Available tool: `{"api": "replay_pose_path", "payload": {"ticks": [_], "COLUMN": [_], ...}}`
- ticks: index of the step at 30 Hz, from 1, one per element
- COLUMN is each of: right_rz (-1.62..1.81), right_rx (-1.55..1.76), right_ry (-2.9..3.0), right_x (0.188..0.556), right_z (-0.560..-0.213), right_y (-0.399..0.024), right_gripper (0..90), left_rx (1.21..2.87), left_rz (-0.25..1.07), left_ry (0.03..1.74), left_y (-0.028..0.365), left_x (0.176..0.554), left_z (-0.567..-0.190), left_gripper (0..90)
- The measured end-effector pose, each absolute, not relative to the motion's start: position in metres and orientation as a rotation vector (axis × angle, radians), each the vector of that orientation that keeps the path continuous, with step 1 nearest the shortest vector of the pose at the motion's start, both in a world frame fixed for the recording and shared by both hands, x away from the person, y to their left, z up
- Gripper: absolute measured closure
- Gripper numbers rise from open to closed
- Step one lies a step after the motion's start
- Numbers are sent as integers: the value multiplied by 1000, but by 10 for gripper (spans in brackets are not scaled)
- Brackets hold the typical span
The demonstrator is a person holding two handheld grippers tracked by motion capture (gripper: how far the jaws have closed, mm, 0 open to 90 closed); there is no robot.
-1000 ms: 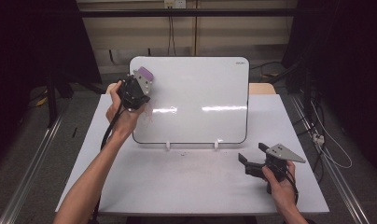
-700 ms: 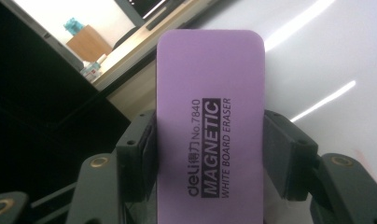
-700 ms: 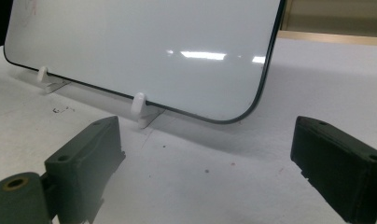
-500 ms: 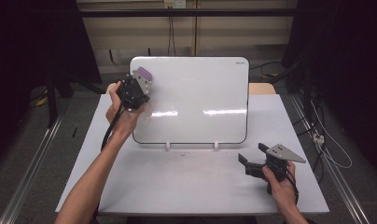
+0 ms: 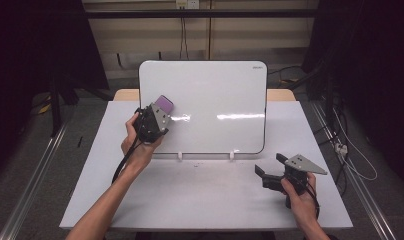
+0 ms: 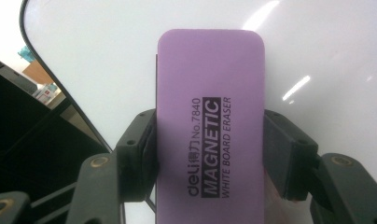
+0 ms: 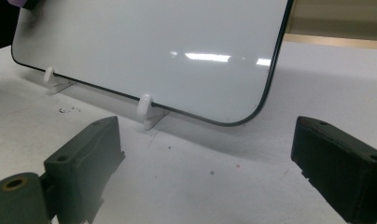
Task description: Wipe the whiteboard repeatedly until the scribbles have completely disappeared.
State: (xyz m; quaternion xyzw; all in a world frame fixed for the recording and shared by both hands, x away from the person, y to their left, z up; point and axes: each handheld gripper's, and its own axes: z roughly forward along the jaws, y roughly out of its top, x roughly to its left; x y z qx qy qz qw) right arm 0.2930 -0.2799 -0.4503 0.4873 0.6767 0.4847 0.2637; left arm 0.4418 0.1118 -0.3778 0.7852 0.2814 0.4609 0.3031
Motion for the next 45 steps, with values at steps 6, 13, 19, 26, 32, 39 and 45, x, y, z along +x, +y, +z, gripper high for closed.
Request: {"api": "replay_pose_path", "payload": {"ticks": [6, 13, 19, 26, 32, 39, 45], "right_rz": [1312, 1312, 1314, 1313, 1312, 1314, 1317], "right_rx": [1320, 1315, 1316, 1303, 1309, 1310, 1301], "right_ry": [1828, 1831, 1831, 1837, 1836, 1836, 1840], "right_x": [293, 293, 292, 292, 293, 293, 293], "right_z": [-451, -450, -450, -449, -449, -450, -449], "right_y": [-280, -280, -279, -279, -279, -279, -279], "right_gripper": [83, 83, 83, 81, 81, 81, 81], "left_rx": [2041, 2042, 2086, 2179, 2125, 2096, 2101], "left_rz": [1258, 1287, 1272, 1263, 1229, 1271, 1278], "left_ry": [800, 846, 762, 637, 721, 804, 770], "left_y": [126, 138, 123, 112, 126, 137, 131], "left_x": [459, 478, 455, 422, 434, 452, 439], "left_z": [-360, -340, -365, -397, -385, -364, -382], "left_gripper": [414, 414, 414, 414, 414, 414, 414]}}
